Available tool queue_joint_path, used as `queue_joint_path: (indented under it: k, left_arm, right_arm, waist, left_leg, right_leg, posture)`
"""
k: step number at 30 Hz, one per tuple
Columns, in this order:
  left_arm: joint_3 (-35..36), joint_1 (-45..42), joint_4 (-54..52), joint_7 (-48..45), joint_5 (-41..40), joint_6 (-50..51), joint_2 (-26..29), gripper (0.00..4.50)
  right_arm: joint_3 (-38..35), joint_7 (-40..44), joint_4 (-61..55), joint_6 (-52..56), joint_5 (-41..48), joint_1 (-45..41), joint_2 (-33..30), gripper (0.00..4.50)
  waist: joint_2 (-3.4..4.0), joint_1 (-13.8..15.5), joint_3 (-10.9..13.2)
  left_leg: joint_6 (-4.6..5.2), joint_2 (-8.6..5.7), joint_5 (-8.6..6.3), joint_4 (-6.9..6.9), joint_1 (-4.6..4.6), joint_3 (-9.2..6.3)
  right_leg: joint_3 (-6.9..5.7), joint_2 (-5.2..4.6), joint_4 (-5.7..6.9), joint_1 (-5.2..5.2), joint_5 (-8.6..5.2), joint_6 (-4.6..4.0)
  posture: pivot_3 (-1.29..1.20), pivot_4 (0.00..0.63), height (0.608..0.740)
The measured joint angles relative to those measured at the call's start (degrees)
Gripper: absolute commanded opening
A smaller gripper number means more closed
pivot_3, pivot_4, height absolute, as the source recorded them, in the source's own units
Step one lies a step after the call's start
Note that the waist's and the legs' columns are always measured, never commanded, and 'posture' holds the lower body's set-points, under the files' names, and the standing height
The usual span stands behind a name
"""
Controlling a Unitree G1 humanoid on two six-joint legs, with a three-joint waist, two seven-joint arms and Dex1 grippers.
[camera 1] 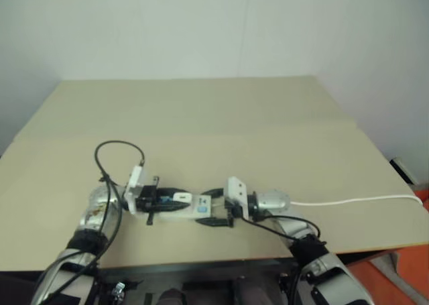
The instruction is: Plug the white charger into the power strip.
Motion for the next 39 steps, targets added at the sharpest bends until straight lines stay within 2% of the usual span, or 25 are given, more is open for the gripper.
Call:
queue_joint_path:
  k: [3, 14, 22, 24, 25, 28, 33, 39]
  left_arm:
    - [-0.5, -0.5, 1.4, 0.0, 0.7, -1.6, -0.5, 1.02]
    - [-0.4, -2.2, 3.5, 0.0, 0.7, 4.4, -1.6, 1.02]
    - [-0.6, -1.2, 3.4, 0.0, 0.5, 2.8, -1.5, 1.02]
    - [-0.7, -1.2, 3.4, 0.0, 0.5, 2.6, -1.4, 1.74]
    - [-1.0, -1.2, 4.0, 0.0, 1.1, 2.3, -0.8, 1.94]
    - [0.2, -1.0, 6.5, 0.0, 1.7, 1.9, 2.7, 2.9]
    - [1.6, -1.1, 7.7, 0.0, 1.8, 0.9, 2.1, 4.47]
    - [1.6, -1.1, 7.1, 0.0, 1.9, 1.2, 2.2, 4.47]
  right_arm:
    - [0.0, -0.3, 0.2, 0.0, -0.5, 0.3, -0.1, 3.45]
    - [-0.4, -0.6, 0.3, 0.0, -0.6, 0.7, -0.5, 3.45]
    - [-0.2, -0.9, 0.3, 0.0, -0.6, 0.7, -0.4, 3.45]
    - [-0.1, -0.9, 0.3, 0.0, -0.6, 0.7, -0.4, 3.45]
    - [0.0, -0.8, 0.2, -0.1, -0.6, 0.7, -0.4, 3.45]
    - [0.0, -0.6, -0.1, -0.6, -0.4, 1.2, -0.6, 3.45]
    - [-0.5, -0.2, 0.0, -0.6, -0.4, 1.2, -1.0, 3.45]
    - [-0.5, -0.2, 0.0, -0.7, -0.5, 1.2, -0.9, 3.45]
  waist:
    - [0.18, 0.3, -0.1]
    - [0.49, 0.9, -0.5]
    - [0.52, 1.0, -0.6]
    - [0.53, 0.9, -0.6]
    - [0.53, 0.9, -0.6]
    - [0.61, 0.8, -0.6]
    - [0.61, 1.0, -0.6]
    - [0.61, 1.0, -0.6]
  left_leg:
    - [0.01, 0.01, -0.01, -0.16, 0.57, 0.0]
    - [0.01, 0.0, 0.0, -0.16, 0.58, -0.01]
    - [0.01, 0.01, -0.01, -0.17, 0.6, -0.01]
    - [0.01, 0.01, -0.01, -0.18, 0.6, -0.01]
    - [0.01, 0.01, -0.01, -0.18, 0.59, -0.01]
    - [0.02, 0.02, -0.02, -0.25, 0.58, 0.0]
    - [0.03, 0.01, -0.02, -0.25, 0.54, 0.01]
    - [0.02, 0.01, -0.03, -0.25, 0.53, 0.0]
  right_leg:
    - [-0.02, 0.0, -0.26, 0.67, -0.13, 0.08]
    - [-0.03, 0.01, -0.28, 0.69, -0.16, 0.07]
    - [-0.03, 0.01, -0.28, 0.7, -0.18, 0.04]
    - [-0.03, 0.01, -0.29, 0.7, -0.19, 0.04]
    - [-0.03, 0.01, -0.28, 0.68, -0.2, 0.03]
    - [-0.01, 0.03, -0.3, 0.63, -0.28, 0.0]
    - [-0.02, 0.01, -0.37, 0.64, -0.28, 0.01]
    - [-0.03, 0.01, -0.38, 0.64, -0.28, 0.01]
  posture:
    - [0.0, 0.15, 0.74]
    - [0.0, 0.15, 0.74]
    - [0.0, 0.15, 0.74]
    - [0.0, 0.15, 0.74]
    - [0.0, 0.15, 0.74]
    - [0.0, 0.15, 0.74]
    - [0.0, 0.15, 0.74]
    - [0.0, 0.15, 0.74]
